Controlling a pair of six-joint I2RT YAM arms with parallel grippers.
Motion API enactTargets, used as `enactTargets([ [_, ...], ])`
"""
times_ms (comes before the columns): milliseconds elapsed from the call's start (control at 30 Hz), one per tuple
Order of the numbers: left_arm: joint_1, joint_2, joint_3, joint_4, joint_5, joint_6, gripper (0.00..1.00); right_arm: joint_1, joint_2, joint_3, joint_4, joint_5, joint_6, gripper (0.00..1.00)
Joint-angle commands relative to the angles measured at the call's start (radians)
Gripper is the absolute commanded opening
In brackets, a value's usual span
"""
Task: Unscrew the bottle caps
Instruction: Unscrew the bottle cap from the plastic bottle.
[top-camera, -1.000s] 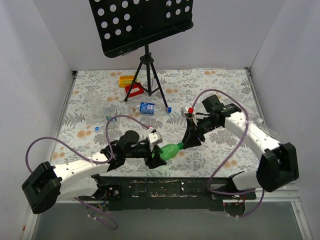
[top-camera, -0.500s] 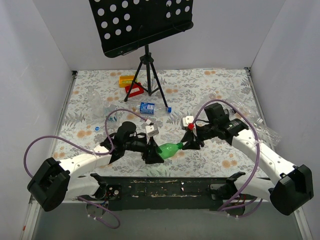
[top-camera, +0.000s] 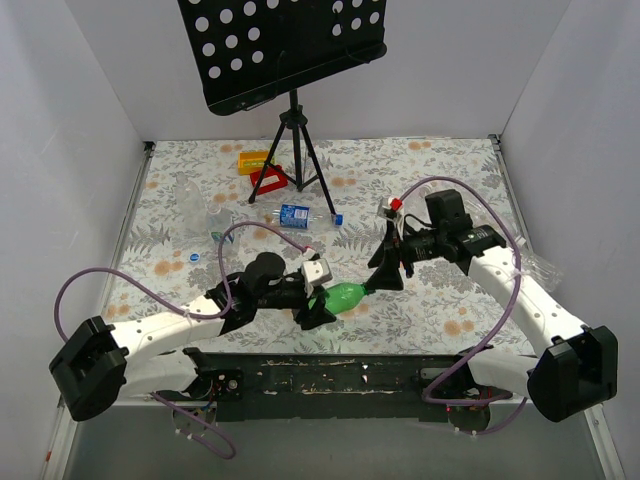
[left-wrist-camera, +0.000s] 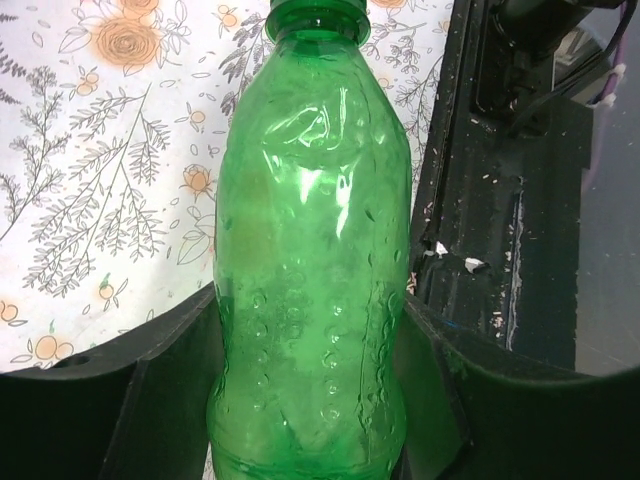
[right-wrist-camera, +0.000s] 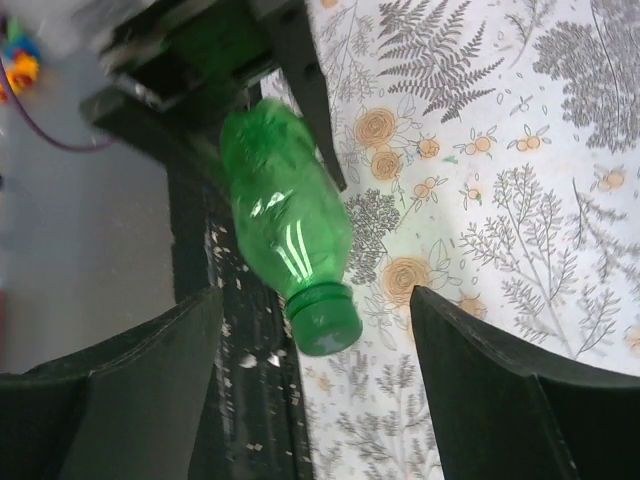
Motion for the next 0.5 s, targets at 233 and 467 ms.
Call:
enactTargets([
  [233,-0.096,-0.055,-0.01,0.063,-0.235,0.059,0.04,-0.042,-0.006,-0.085,0.112,-0.049,0.443,0.8],
  [467,-0.096,-0.079,-0.04,0.082,-0.243,0.049,0.04,-0.06,0.001,-0.109,0.147,-0.096,0.472,0.74],
])
